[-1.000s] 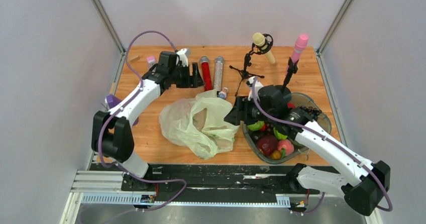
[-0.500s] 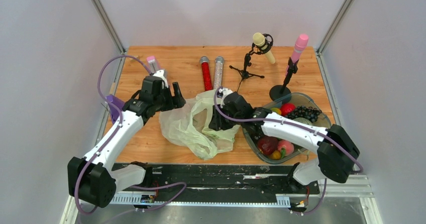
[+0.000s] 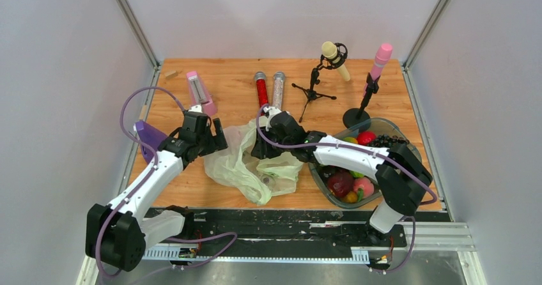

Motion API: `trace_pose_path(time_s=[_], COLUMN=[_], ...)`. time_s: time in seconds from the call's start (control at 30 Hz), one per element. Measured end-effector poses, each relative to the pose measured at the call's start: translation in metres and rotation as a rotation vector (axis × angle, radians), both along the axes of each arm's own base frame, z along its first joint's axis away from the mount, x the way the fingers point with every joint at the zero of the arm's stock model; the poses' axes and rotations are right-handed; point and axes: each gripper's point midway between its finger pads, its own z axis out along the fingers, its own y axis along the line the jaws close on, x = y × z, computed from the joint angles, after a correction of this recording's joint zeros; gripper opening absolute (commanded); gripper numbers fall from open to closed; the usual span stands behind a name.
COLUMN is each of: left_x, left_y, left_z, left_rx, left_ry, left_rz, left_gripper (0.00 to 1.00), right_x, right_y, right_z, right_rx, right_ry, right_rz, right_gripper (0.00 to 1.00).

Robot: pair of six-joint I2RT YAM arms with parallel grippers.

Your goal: Untie the knot of the plastic bag and take out the fruit

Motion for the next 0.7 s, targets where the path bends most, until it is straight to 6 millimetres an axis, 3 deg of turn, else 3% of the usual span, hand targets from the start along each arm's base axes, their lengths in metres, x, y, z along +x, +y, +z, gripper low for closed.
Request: trace_pose_path(time_s=[0.27,0.47,0.6,0.7], left_x=[-0.001,0.002,0.002,0.003], left_y=[-0.001,-0.004,-0.007,-0.011], left_z=[-0.043,-0.060,-0.070,-0.078], left_rx=[-0.001,-0.015,-0.027,-0.036], left_ry=[0.073,0.080,0.088,0.102], left_rz=[0.025,0.030,0.024,0.014], left_gripper=[0.54,0.22,0.06,0.00], right_x=[0.005,0.013,0.013,0.012], right_y=[0.014,0.025,0.029,0.032], right_z=[-0.026,-0.042,-0.052,-0.053], right_rx=[-0.007,-0.021,-0.023,-0.018], right_ry=[0.007,-0.003,0.002,0.001], right_rz=[0.015,0.043,0.064,0.079], right_gripper=[0.46,0.51,0.69,0.85])
